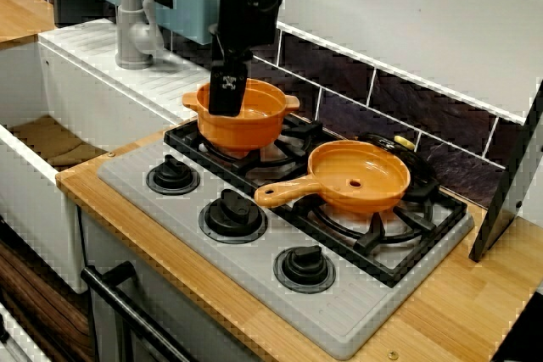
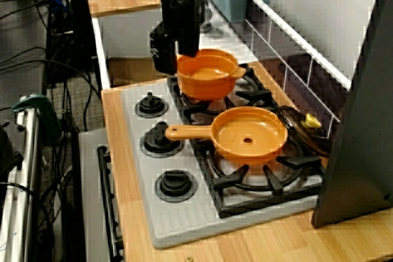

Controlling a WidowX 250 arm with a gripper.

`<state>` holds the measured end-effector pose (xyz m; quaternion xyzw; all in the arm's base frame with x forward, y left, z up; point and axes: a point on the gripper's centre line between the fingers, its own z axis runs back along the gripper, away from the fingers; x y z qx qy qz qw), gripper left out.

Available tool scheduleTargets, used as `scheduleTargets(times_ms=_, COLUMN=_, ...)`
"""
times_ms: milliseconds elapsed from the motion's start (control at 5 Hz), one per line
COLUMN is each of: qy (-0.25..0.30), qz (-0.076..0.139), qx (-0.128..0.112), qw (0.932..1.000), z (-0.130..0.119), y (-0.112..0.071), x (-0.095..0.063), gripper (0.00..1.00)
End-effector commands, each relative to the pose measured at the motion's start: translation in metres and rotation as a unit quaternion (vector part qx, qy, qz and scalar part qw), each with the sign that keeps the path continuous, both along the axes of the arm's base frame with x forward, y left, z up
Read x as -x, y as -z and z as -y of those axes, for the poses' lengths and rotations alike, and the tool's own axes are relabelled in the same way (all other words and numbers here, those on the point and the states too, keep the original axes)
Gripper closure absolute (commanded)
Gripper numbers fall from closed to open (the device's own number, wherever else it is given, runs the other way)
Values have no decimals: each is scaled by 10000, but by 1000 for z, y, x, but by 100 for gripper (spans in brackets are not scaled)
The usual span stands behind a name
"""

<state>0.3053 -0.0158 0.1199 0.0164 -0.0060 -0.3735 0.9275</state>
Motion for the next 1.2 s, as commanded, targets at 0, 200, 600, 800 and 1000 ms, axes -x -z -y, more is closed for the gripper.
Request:
scheduleTargets(times_ms=0, qy=-656, qz=409, qx=150, qw=9969, z=37, y=-34, x=21, gripper=0)
scheduleTargets(times_ms=200, qy=-938, qz=418, qx=236, qw=9944, z=57, y=-30, x=30, gripper=0)
scheduleTargets(times_ms=600, qy=-1568, qz=688, qx=-212, qw=9850, z=87, y=-13, x=29, gripper=0)
scheduleTargets(times_ms=800, qy=-1693, qz=739, qx=-251, qw=9825, z=90, y=0, x=22, gripper=0)
scheduleTargets(times_ms=1000, qy=-1795, qz=741, qx=-269, qw=9806, z=87, y=7, x=13, gripper=0)
